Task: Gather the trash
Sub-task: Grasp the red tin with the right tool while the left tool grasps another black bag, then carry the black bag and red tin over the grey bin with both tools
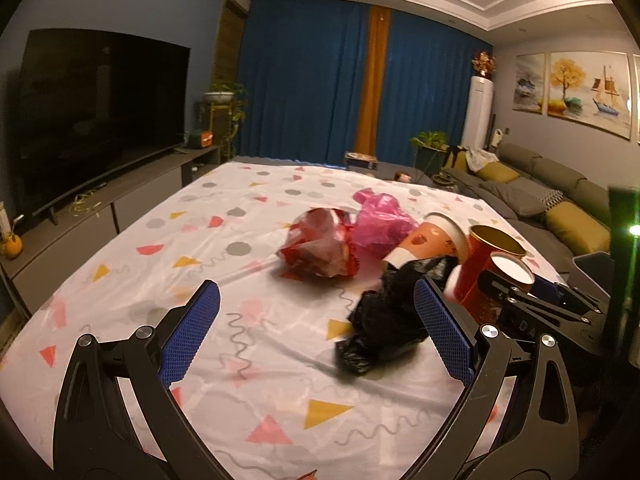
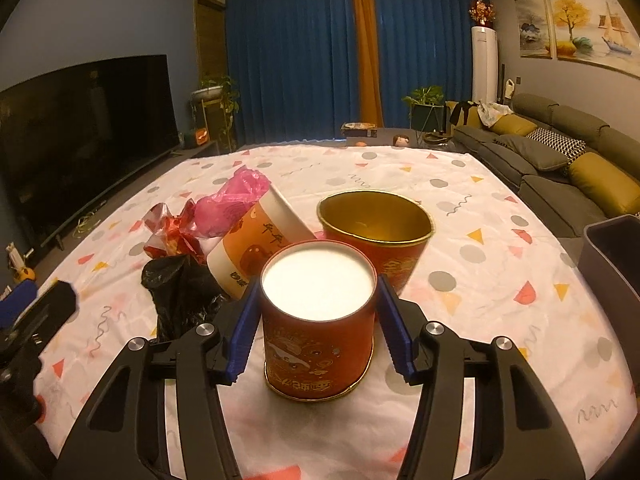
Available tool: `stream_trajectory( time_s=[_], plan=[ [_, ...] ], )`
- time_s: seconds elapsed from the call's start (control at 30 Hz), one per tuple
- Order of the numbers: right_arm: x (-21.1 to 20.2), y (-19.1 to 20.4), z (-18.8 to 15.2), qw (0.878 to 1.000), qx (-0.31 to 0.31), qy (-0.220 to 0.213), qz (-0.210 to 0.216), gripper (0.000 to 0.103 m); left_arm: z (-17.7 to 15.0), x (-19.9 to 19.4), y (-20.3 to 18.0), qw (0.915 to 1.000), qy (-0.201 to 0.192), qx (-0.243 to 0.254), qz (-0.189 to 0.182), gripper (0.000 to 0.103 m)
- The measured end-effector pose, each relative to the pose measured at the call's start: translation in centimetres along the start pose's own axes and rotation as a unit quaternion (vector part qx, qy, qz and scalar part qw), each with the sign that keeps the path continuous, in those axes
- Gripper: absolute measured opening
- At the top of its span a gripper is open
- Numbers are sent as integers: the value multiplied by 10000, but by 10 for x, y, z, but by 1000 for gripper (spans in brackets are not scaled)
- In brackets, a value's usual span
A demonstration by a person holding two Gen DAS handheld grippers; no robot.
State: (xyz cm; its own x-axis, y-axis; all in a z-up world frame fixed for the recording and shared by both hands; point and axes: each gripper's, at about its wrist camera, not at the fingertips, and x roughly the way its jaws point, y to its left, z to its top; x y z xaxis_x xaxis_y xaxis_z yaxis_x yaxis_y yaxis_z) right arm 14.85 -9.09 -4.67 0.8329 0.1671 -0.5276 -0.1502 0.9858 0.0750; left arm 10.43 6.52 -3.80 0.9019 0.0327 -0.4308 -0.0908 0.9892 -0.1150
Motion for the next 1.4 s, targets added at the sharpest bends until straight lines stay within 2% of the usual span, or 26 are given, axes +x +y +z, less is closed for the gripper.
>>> stream_trajectory(
  time_s=[0.27, 0.4, 0.5, 0.57, 0.6, 0.67, 0.7, 0.77, 0.87, 0.97, 1.2, 1.4],
  plan=[
    [-40, -28, -6, 9994, 149, -298, -133, 56, 3, 15, -31, 9990, 203, 136, -378, 96],
    [-54, -41, -9, 9988, 221, -370, -227, 56, 4, 31, -42, 9989, 344, 187, -270, 93],
    [-61, -49, -12, 9985, 258, -392, -267, 56, 3, 47, -48, 9969, 657, 194, -398, 78],
    [-64, -53, -15, 9984, 278, -406, -285, 56, 0, 55, -48, 9947, 875, 158, -520, 62],
    [-66, -55, -15, 9983, 296, -409, -289, 56, -1, 59, -47, 9934, 974, 110, -597, 58],
    [-68, -58, -16, 9981, 326, -425, -299, 56, -4, 65, -43, 9898, 1171, -25, -812, 38],
    [-70, -60, -16, 9980, 331, -435, -311, 56, -6, 68, -42, 9882, 1247, -97, -889, 34],
    [-72, -63, -17, 9980, 328, -435, -324, 56, -8, 68, -40, 9875, 1270, -155, -924, 16],
    [-75, -65, -19, 9978, 343, -438, -352, 56, -10, 65, -38, 9865, 1266, -245, -1010, 6],
    [-79, -69, -21, 9976, 361, -453, -371, 56, -10, 57, -35, 9865, 1226, -319, -1039, 3],
    [-93, -72, -23, 9972, 333, -520, -420, 56, 1, 8, -22, 9911, 714, -434, -1032, 3],
    [-105, -73, -26, 9968, 352, -577, -435, 56, 6, -17, -23, 9920, 513, -386, -1087, 3]
  ],
)
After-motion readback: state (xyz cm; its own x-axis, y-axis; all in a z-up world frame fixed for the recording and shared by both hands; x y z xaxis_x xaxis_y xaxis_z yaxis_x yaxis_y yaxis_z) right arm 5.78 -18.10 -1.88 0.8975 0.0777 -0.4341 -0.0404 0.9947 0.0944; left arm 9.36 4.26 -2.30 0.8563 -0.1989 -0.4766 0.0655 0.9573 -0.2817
